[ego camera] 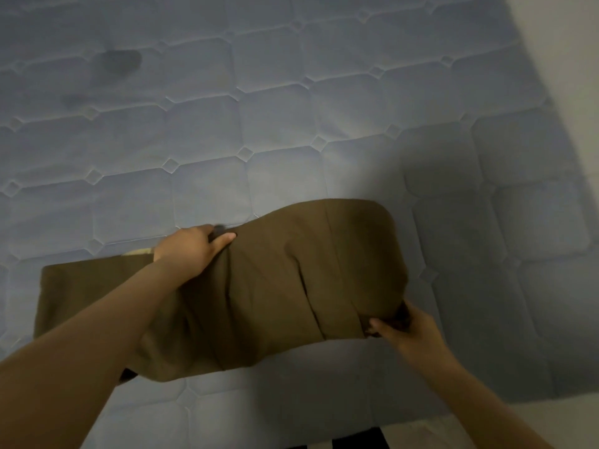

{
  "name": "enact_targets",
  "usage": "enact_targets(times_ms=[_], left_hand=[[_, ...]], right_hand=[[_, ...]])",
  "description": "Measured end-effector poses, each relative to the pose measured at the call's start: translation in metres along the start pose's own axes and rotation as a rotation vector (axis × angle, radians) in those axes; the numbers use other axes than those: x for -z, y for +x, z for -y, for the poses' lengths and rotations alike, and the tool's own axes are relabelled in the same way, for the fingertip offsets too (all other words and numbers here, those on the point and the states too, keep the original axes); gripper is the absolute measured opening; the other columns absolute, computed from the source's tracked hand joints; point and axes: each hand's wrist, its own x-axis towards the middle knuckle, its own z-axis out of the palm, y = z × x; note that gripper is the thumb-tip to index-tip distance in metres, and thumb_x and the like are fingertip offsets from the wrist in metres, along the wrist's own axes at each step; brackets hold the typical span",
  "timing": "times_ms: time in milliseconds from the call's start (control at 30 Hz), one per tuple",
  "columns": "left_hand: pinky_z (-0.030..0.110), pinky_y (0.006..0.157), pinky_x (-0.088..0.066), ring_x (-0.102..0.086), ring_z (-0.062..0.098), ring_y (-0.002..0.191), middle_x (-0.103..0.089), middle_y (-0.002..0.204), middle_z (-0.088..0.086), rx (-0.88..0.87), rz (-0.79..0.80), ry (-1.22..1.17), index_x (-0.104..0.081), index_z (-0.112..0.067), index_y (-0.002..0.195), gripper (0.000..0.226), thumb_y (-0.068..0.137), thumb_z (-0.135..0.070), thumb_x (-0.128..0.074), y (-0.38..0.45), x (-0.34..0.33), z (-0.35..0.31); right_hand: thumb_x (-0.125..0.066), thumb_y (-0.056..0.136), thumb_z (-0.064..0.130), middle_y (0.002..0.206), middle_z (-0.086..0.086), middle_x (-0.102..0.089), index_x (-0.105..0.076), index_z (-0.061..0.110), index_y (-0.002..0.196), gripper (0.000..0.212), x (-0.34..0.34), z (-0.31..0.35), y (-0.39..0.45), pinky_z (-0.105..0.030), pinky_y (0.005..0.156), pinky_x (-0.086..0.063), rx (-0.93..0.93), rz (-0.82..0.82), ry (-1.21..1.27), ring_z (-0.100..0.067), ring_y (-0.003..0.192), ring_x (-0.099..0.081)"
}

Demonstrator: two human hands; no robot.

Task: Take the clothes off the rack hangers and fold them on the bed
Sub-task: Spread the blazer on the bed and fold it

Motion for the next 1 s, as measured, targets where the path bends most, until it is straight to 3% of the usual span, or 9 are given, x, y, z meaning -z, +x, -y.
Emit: enact_targets(times_ms=[167,333,400,500,533,633,800,900,1000], left_hand=[[0.041,0.089,-0.045,-0.056,0.033,0.105,-0.063,0.115,0.012,-0.010,-0.015,-0.039,-0.057,-0.022,0.118,0.056,0.090,-0.064,-0.033,-0.003,0.001,0.002],[0.040,0.091,-0.044,-0.055,0.033,0.108,-0.061,0.118,0.013,0.006,0.020,-0.060,-0.057,-0.021,0.121,0.056,0.091,-0.062,-0.033,-0.005,0.007,0.000],[0.040,0.090,-0.044,-0.055,0.033,0.107,-0.061,0.118,0.013,0.028,0.046,-0.068,-0.057,-0.022,0.122,0.058,0.091,-0.063,-0.032,-0.006,0.010,-0.001],[0.038,0.089,-0.043,-0.055,0.031,0.108,-0.061,0.119,0.013,0.050,0.069,-0.096,-0.056,-0.020,0.124,0.059,0.091,-0.063,-0.032,-0.009,0.013,-0.003],[0.037,0.087,-0.042,-0.055,0.031,0.107,-0.061,0.119,0.012,0.053,0.067,-0.103,-0.056,-0.019,0.123,0.058,0.092,-0.062,-0.032,-0.011,0.015,-0.004],[0.034,0.083,-0.040,-0.056,0.029,0.103,-0.062,0.115,0.012,0.042,0.050,-0.170,-0.058,-0.017,0.119,0.055,0.092,-0.059,-0.035,-0.018,0.018,-0.005],[0.029,0.085,-0.040,-0.058,0.028,0.104,-0.065,0.105,0.008,0.045,0.071,-0.402,-0.067,-0.019,0.104,0.044,0.090,-0.056,-0.046,-0.025,0.025,0.000],[0.025,0.076,-0.043,-0.061,0.021,0.086,-0.065,0.086,0.003,0.053,0.039,-0.590,-0.067,-0.017,0.086,0.039,0.091,-0.051,-0.050,-0.034,0.037,-0.004],[0.017,0.054,-0.043,-0.059,0.008,0.068,-0.062,0.073,-0.006,0.070,-0.031,-0.810,-0.065,-0.022,0.076,0.033,0.090,-0.049,-0.053,-0.044,0.055,-0.005]], right_hand=[[-0.060,0.084,-0.008,0.072,-0.003,-0.070,-0.061,0.012,0.099,0.025,0.026,0.010,0.013,-0.026,0.070,-0.054,-0.109,0.178,0.108,-0.011,0.065,-0.068],[-0.074,0.075,0.002,0.089,-0.007,-0.063,-0.055,0.013,0.099,0.032,0.015,0.008,0.007,-0.037,0.080,-0.043,-0.108,-0.135,0.162,-0.024,0.086,-0.060],[-0.082,0.069,0.024,0.092,-0.014,-0.063,-0.054,0.011,0.086,0.034,-0.003,0.004,-0.012,-0.042,0.079,-0.048,-0.177,-0.243,0.297,-0.027,0.089,-0.059],[-0.078,0.026,0.074,0.083,-0.011,-0.067,-0.062,0.008,0.087,0.092,-0.039,-0.012,-0.029,-0.039,0.068,-0.050,-0.457,-0.146,0.640,-0.027,0.080,-0.062],[-0.075,0.038,0.075,0.086,-0.009,-0.067,-0.064,0.005,0.095,0.090,-0.054,-0.015,-0.033,-0.037,0.068,-0.048,-0.546,-0.061,0.705,-0.027,0.084,-0.062],[-0.057,0.089,0.033,0.105,-0.007,-0.066,-0.059,0.009,0.116,0.037,-0.102,-0.008,-0.042,-0.036,0.073,-0.046,-0.651,0.170,0.759,-0.024,0.098,-0.059],[-0.089,0.036,0.037,0.115,0.003,-0.061,-0.054,0.024,0.119,0.091,-0.162,0.026,-0.046,-0.033,0.091,-0.045,-0.570,0.335,0.877,-0.016,0.104,-0.056],[-0.090,0.041,0.024,0.114,-0.001,-0.067,-0.058,0.020,0.119,0.085,-0.173,0.037,-0.047,-0.027,0.080,-0.052,-0.506,0.312,1.021,-0.018,0.103,-0.063],[-0.095,0.034,0.036,0.120,0.002,-0.065,-0.055,0.021,0.126,0.102,-0.173,0.044,-0.048,-0.029,0.090,-0.052,-0.423,0.342,1.014,-0.014,0.106,-0.064]])
